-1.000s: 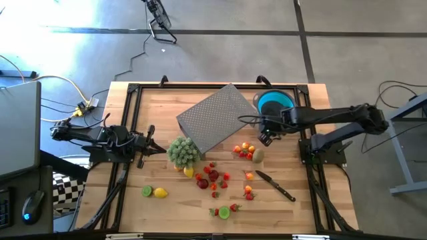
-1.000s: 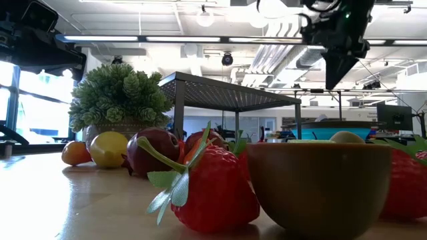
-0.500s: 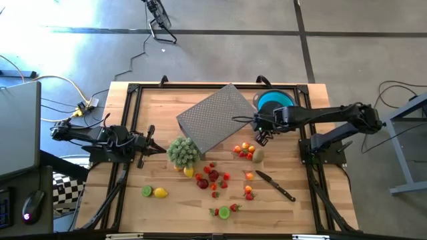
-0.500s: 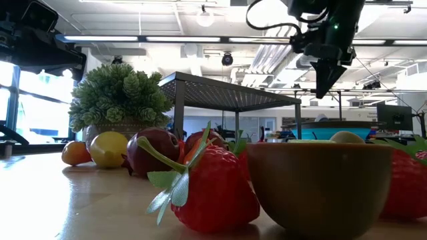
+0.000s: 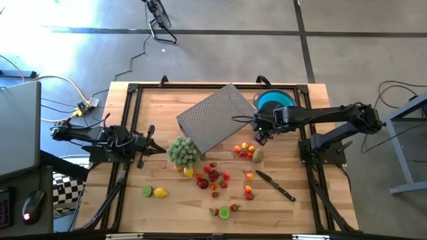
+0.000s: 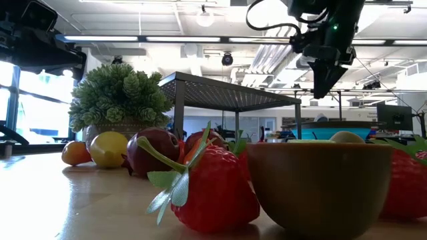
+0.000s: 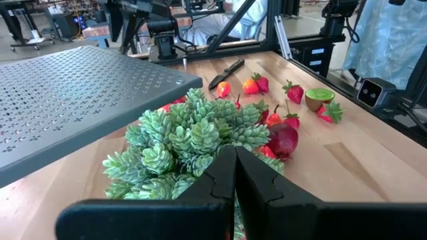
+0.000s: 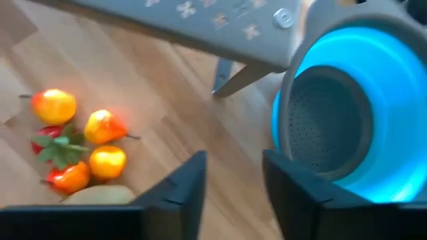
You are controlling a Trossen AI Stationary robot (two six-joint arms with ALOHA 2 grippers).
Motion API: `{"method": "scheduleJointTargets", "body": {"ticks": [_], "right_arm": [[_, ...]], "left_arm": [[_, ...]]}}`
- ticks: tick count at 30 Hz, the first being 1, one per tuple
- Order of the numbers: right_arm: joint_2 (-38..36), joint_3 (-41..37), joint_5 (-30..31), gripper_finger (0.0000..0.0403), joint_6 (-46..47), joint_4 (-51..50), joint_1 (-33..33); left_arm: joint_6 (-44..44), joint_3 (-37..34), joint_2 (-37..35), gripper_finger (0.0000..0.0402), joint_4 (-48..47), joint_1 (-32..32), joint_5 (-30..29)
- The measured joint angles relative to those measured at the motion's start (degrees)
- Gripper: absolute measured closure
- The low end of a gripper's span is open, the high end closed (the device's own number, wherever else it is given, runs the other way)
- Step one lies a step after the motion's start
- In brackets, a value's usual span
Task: Pick & Place Fruit
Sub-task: Put the blue strainer bowl on the shelf
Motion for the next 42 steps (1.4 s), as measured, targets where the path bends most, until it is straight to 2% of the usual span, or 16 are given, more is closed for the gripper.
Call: {"method": "scheduleJointTargets", "body": {"ticks": [5,10,16,31,42], "right_arm": [[0.0,-0.02,2.13,0.0145,-0.9,0.06,0.02],[0.0,-0.02,2.66,0.0105,-6.69,1.08,0.02],[0.0,-0.03,2.24,0.0102,-7.71,2.96,-0.31],[-0.07,-2.95,-1.17,0.0104,-7.2,-0.3,-7.38],[0.44,-3.5,0.69,0.0104,-12.22,-1.18,-12.28]], "left_arm": [[0.12,0.0,-0.01,0.0401,0.0,0.0,0.0],[0.12,0.0,0.0,0.0401,0.0,0.0,0.0],[0.12,0.0,0.0,0.0401,0.0,0.0,0.0],[0.38,0.0,0.01,0.0401,0.0,-0.02,0.0],[0.75,0.0,-0.01,0.0401,0.0,-0.02,-0.02]]}}
